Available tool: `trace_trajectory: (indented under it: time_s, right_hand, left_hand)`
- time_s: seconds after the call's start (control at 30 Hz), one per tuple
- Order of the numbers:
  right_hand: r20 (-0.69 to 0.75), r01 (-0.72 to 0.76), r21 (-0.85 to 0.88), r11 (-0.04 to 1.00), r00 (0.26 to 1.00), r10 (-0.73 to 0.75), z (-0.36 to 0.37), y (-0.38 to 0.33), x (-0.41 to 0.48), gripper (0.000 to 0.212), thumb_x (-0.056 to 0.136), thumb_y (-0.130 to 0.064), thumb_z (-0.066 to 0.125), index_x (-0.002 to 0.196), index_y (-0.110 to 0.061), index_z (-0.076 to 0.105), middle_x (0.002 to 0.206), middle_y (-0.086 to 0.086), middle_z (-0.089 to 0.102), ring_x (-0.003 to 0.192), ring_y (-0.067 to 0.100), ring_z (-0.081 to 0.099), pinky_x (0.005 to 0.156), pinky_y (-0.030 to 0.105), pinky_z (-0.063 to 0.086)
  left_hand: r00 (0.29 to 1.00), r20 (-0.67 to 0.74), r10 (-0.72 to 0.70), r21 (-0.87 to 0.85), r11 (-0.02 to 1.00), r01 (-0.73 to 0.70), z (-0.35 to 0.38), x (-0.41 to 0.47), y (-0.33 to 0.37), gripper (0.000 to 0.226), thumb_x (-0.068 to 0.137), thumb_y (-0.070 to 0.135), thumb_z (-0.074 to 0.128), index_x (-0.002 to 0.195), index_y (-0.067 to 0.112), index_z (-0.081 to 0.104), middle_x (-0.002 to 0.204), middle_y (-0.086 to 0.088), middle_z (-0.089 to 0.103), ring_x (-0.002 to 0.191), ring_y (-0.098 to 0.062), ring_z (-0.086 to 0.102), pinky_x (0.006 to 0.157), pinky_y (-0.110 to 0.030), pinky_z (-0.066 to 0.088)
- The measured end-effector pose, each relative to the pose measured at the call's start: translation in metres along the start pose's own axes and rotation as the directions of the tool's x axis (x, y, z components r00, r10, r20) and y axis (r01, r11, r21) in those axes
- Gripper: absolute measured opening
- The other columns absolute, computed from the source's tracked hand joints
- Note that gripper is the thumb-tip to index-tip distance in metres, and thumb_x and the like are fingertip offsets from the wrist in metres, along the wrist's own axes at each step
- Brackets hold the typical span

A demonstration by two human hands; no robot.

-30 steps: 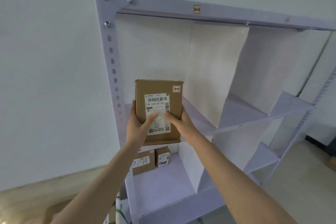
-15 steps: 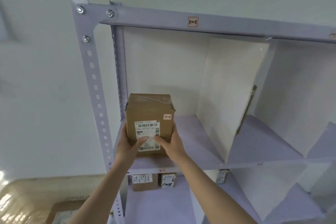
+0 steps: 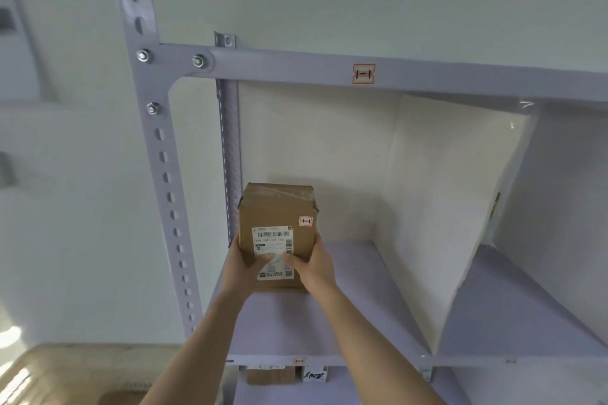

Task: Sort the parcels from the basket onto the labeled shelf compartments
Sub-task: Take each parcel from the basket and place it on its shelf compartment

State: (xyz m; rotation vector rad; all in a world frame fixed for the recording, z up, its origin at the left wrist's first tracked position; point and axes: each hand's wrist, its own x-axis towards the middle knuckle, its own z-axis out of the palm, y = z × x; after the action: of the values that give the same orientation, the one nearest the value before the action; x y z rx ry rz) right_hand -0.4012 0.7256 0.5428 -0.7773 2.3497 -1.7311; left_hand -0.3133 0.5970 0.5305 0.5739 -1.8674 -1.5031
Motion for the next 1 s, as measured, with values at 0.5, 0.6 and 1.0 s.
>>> trace_trajectory:
  time_s: [0.5, 0.6, 1.0]
  right_hand:
    - [0.0, 0.022, 0.066, 0.998, 1.0, -0.023, 0.018, 0.021, 0.068, 0.068, 0.075, -0.016, 0.08, 0.132, -0.028, 0.045, 0.105, -0.023, 0.065, 0.096, -0.002, 0.064, 0.088, 0.025, 0.054]
    - [-0.008, 0.015, 0.044, 0.999, 1.0, -0.015, 0.022, 0.023, 0.078, 0.066, 0.077, -0.022, 0.079, 0.131, -0.036, 0.043, 0.101, -0.025, 0.064, 0.093, -0.001, 0.063, 0.089, 0.029, 0.054]
    - [-0.073, -0.031, -0.026, 0.999, 0.997, 0.029, 0.028, 0.021, 0.082, 0.074, 0.08, -0.024, 0.078, 0.143, -0.022, 0.039, 0.119, -0.005, 0.066, 0.109, 0.016, 0.063, 0.084, 0.019, 0.044]
  left_hand:
    - [0.998, -0.045, -0.04, 0.086, 0.995, 0.044, 0.015, 0.057, -0.014, 0.058, 0.083, 0.012, 0.074, 0.132, 0.013, 0.045, 0.098, 0.013, 0.061, 0.087, -0.003, 0.061, 0.06, -0.009, 0.044]
    - [0.997, -0.067, -0.04, 0.108, 0.993, 0.048, 0.019, 0.068, -0.017, 0.055, 0.084, 0.017, 0.073, 0.131, 0.016, 0.045, 0.097, 0.013, 0.06, 0.084, -0.004, 0.059, 0.063, -0.011, 0.043]
    - [0.983, -0.149, -0.108, 0.18, 0.974, 0.134, 0.027, 0.074, -0.019, 0.062, 0.084, 0.025, 0.073, 0.136, 0.014, 0.041, 0.113, 0.0, 0.062, 0.108, -0.026, 0.062, 0.083, -0.035, 0.05]
